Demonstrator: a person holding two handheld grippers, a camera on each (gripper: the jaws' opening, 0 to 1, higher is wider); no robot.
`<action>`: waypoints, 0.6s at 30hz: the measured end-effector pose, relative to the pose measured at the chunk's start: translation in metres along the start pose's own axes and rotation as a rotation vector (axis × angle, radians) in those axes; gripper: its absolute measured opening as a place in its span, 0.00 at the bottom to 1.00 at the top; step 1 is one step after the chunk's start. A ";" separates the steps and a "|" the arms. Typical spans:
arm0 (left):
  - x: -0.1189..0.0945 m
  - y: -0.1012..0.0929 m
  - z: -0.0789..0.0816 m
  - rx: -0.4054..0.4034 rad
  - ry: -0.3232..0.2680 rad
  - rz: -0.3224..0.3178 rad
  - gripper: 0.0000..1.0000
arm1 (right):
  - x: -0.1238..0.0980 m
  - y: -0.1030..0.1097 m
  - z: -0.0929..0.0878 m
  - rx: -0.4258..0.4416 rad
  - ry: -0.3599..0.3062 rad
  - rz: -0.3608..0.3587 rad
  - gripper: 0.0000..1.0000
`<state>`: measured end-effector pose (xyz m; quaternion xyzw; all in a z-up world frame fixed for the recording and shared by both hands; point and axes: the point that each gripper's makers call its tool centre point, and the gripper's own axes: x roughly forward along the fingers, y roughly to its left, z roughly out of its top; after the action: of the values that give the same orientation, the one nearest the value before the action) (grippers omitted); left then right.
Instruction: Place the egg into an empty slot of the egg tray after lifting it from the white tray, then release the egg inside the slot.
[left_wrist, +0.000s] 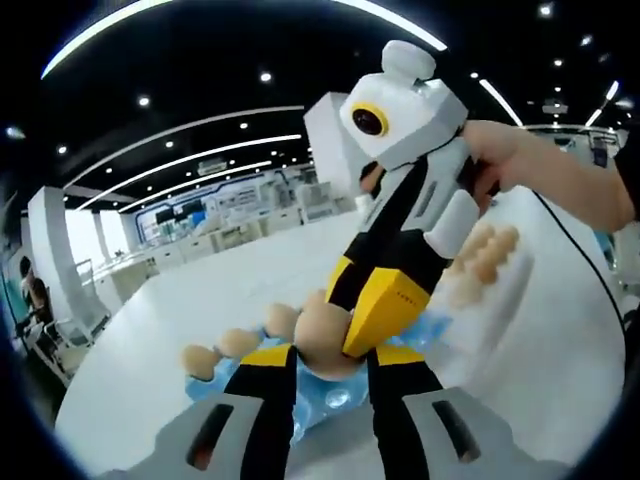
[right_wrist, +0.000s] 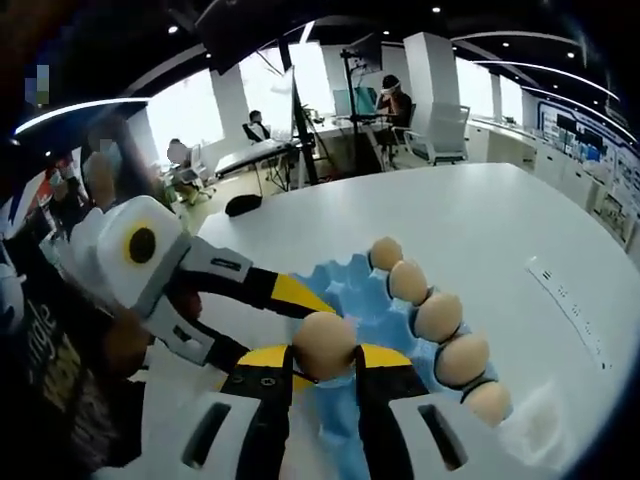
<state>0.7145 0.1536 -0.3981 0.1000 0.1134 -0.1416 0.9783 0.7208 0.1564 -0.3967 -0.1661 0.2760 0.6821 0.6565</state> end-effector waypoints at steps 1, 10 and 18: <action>0.000 0.001 0.000 -0.013 -0.004 0.000 0.28 | 0.000 0.001 0.001 -0.002 -0.003 0.001 0.27; -0.003 0.020 -0.002 -0.079 -0.022 0.039 0.26 | -0.010 0.009 0.010 0.008 -0.079 0.005 0.26; 0.001 0.015 0.000 -0.154 -0.031 -0.027 0.21 | -0.007 0.006 0.001 0.056 -0.096 0.012 0.26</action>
<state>0.7198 0.1674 -0.3955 0.0209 0.1103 -0.1474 0.9827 0.7152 0.1519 -0.3905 -0.1131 0.2644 0.6852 0.6692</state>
